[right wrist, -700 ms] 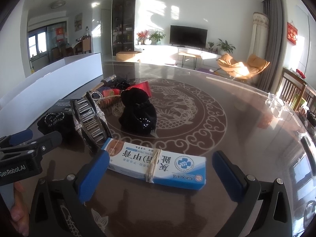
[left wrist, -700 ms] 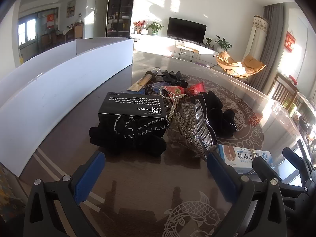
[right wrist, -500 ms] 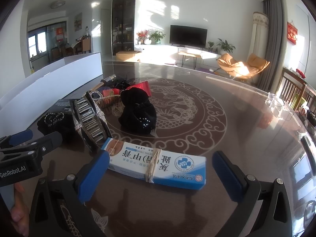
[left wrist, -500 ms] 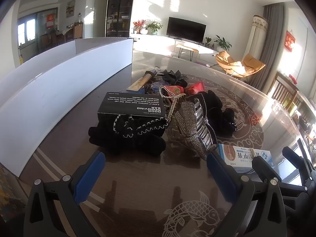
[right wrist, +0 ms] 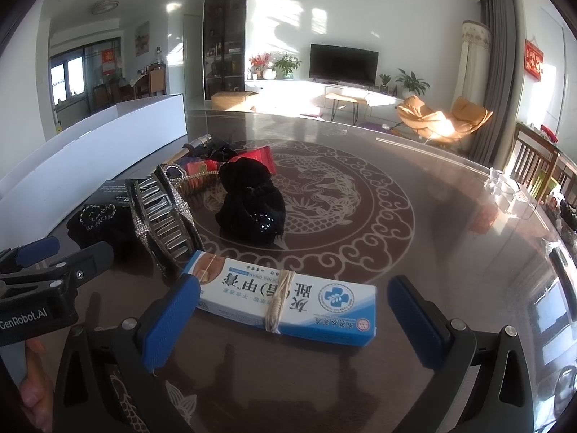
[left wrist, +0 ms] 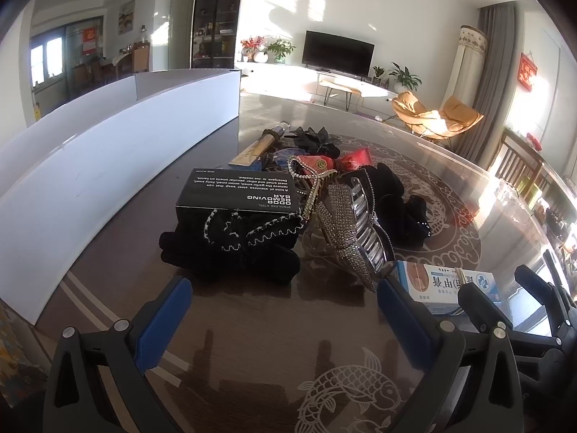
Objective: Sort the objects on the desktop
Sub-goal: 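Move the left tool toward the black knitted mitten on the pile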
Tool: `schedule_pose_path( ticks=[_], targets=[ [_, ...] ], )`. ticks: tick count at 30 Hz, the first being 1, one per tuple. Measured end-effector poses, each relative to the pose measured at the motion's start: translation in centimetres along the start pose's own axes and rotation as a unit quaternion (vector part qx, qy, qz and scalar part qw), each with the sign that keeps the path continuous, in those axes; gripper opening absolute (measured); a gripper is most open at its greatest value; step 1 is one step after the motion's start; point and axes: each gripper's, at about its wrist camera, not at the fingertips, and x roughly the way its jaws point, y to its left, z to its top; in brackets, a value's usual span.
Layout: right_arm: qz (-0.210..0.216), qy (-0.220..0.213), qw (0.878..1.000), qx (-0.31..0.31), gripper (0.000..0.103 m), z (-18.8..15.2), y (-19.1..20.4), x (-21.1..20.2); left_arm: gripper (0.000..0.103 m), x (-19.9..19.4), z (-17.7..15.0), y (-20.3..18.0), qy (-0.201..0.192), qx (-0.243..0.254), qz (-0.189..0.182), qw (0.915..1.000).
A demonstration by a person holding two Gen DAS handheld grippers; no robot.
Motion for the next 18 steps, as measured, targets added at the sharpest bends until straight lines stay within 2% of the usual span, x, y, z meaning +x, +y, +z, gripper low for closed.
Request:
schedule_pose_path(
  ticks=[18],
  targets=[
    [-0.001,0.006,1.000,-0.006,0.103,-0.13,0.09,0.29,0.103,-0.05,-0.07,0.36,0.003,-0.007,-0.003,1.0000]
  ],
)
